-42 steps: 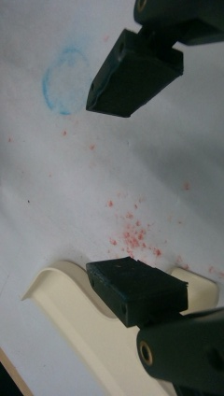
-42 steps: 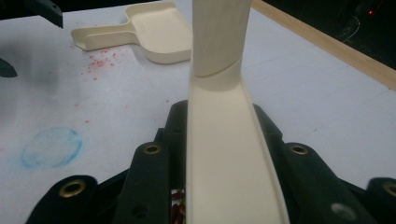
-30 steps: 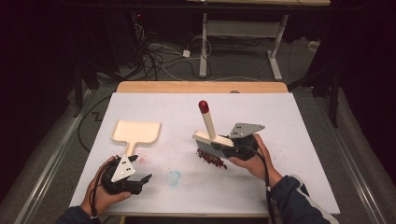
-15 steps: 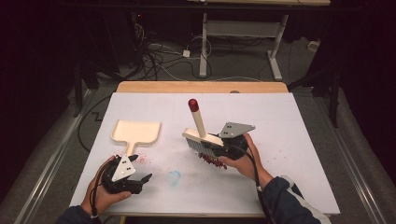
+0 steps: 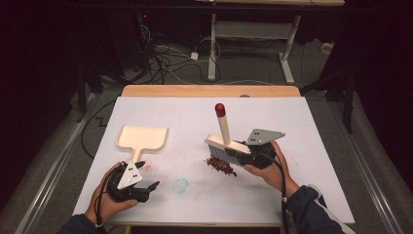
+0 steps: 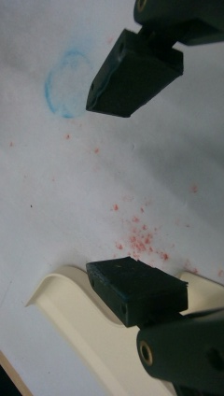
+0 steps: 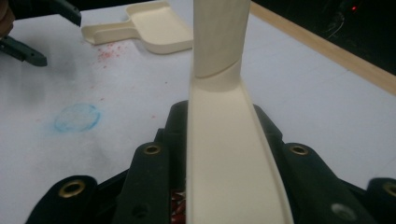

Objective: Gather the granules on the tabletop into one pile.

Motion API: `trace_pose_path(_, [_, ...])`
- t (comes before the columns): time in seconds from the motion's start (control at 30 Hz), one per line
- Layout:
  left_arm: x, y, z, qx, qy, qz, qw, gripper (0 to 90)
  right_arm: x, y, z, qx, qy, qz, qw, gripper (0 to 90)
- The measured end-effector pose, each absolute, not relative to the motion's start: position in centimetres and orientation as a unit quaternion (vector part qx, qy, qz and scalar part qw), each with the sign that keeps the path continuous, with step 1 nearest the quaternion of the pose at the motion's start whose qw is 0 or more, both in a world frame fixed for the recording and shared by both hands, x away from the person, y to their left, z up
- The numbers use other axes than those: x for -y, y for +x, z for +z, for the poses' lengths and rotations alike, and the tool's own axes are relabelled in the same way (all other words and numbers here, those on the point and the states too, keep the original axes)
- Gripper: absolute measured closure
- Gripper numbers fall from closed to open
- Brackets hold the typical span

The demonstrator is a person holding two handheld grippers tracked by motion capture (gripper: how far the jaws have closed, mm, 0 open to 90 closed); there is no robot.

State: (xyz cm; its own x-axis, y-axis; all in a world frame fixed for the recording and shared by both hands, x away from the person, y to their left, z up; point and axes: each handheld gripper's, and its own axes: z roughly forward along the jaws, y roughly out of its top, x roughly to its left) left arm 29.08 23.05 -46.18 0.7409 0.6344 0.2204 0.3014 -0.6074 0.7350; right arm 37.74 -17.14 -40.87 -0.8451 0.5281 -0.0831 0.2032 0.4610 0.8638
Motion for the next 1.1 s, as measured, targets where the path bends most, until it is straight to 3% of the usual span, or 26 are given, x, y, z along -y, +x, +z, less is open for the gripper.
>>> trace_pose_path(0.2, [-23.1,29.2,-46.3,-0.272,0.865,0.235,0.351,19.2,17.6,38.7,-40.9,-0.823,0.222,0.487,0.190,67.5])
trace_pose_path(0.47, [-23.1,29.3,-46.3,-0.272,0.865,0.234,0.350,19.2,17.4,39.9,-43.6,-0.839,0.194,0.469,0.199,67.5])
trace_pose_path(0.6, [-23.0,29.3,-46.3,-0.270,0.866,0.234,0.348,19.2,17.9,39.2,-44.2,-0.846,0.164,0.479,0.169,67.5])
trace_pose_path(1.1, [-23.0,29.2,-46.3,-0.269,0.866,0.234,0.351,19.3,19.5,35.8,-42.0,-0.823,0.172,0.499,0.212,67.4])
